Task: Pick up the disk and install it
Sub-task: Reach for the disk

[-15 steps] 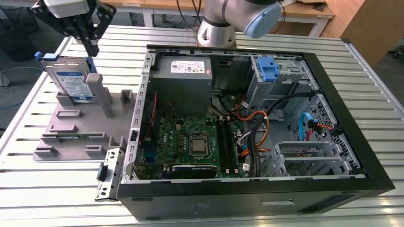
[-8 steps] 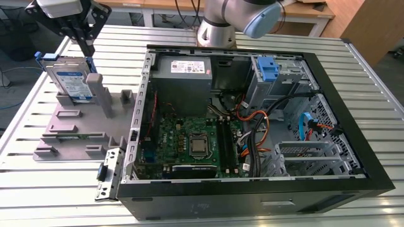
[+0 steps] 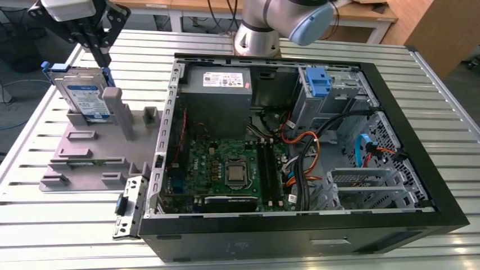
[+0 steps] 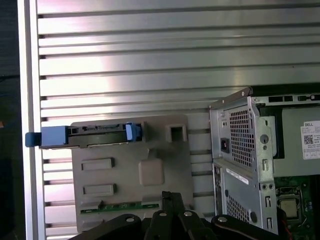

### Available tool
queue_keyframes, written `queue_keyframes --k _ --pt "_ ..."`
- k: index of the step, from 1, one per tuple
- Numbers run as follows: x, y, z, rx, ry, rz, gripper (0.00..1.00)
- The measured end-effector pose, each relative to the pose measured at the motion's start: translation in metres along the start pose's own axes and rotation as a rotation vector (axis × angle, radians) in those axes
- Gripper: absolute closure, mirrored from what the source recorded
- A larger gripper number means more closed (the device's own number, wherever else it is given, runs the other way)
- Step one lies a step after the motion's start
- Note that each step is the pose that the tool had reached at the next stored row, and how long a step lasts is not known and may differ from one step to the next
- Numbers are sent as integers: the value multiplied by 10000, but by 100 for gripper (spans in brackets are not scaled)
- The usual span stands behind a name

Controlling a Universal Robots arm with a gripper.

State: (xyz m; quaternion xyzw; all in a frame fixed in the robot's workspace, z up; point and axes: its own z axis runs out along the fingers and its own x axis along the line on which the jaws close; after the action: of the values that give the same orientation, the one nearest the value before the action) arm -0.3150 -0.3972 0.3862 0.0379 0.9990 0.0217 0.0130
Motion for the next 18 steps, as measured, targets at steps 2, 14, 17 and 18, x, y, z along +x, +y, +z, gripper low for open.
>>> queue_keyframes --k 2,14,17,18 --pt "10 21 9 -1 -1 0 89" --pt "175 138 48 -1 -1 -1 89" --pt "213 151 54 -1 -2 0 89" --pt "221 152 55 0 -1 -1 89"
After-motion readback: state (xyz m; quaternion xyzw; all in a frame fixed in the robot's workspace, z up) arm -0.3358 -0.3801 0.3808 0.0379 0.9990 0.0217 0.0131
